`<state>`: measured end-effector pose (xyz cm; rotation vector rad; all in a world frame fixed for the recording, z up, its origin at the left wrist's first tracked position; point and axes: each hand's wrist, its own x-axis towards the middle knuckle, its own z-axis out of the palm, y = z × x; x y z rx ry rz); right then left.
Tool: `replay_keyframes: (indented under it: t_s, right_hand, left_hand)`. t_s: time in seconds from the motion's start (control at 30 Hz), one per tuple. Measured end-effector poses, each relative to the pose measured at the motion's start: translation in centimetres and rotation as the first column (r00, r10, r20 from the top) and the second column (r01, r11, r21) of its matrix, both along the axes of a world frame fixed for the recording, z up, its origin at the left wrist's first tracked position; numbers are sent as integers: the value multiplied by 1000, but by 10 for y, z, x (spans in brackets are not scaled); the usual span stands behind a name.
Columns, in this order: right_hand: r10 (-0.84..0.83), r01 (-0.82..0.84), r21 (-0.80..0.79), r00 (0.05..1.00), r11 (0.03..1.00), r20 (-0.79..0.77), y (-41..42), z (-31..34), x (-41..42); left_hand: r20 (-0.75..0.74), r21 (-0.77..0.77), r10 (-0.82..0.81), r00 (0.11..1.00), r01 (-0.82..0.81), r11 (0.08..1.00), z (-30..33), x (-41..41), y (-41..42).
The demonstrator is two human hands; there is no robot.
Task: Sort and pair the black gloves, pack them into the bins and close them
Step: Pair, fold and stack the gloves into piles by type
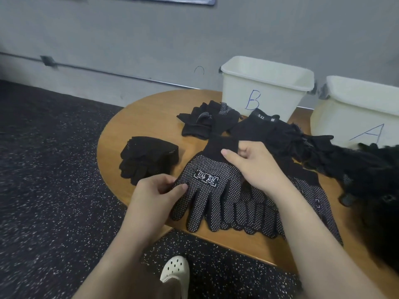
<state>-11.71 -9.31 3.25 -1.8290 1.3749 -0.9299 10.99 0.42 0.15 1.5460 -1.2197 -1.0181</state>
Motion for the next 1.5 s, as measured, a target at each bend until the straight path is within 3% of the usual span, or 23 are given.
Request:
replay_keyframes:
  t_s: [0.47, 0.73, 0.8, 0.9, 0.97, 1.03, 1.13, 1.23, 1.37, 1.5]
  right_hand:
    - [37, -37, -54, 999, 998, 2, -30, -15, -1]
    - [-43, 35, -75, 993, 997, -114, -38, -27, 8]
    - [-63, 49, -86, 985, 995, -159, -38, -30, 10]
    - [-87, 66, -94, 969, 993, -233, -39, -32, 13]
    - [-104, 84, -94, 964, 992, -246, -37, -30, 15]
    - [-113, 86, -108, 955, 990, -275, -32, -28, 15]
    - [-117, 35, -216, 918, 976, -378, -19, -24, 16]
    - [-59, -81, -280, 887, 957, -459, -2, -22, 20]
    - [-38, -203, -311, 782, 929, -623, 12, -21, 24]
    - [178, -304, -54, 682, 951, -709, 15, -31, 23]
  left_hand:
    - [297, -25, 103, 949, -100, 995, 4, -8, -7]
    - [302, 5, 92, 949, -98, 995, 4, -5, -7]
    - [393, -36, 112, 913, -107, 994, 5, -5, -4]
    - [632, -109, 159, 759, -116, 987, 8, -6, 1]
    - [695, -185, 215, 686, -119, 976, 9, -8, 3]
    - [694, -244, 240, 679, -93, 965, 9, -9, 1]
    - [658, -256, 153, 737, 29, 966, 4, -15, -2]
    - [668, -110, -39, 744, 150, 983, -1, -28, -3]
    - [772, 76, -221, 596, 259, 963, -11, -41, -1]
    - [852, 146, -269, 448, 289, 946, -14, -45, 2]
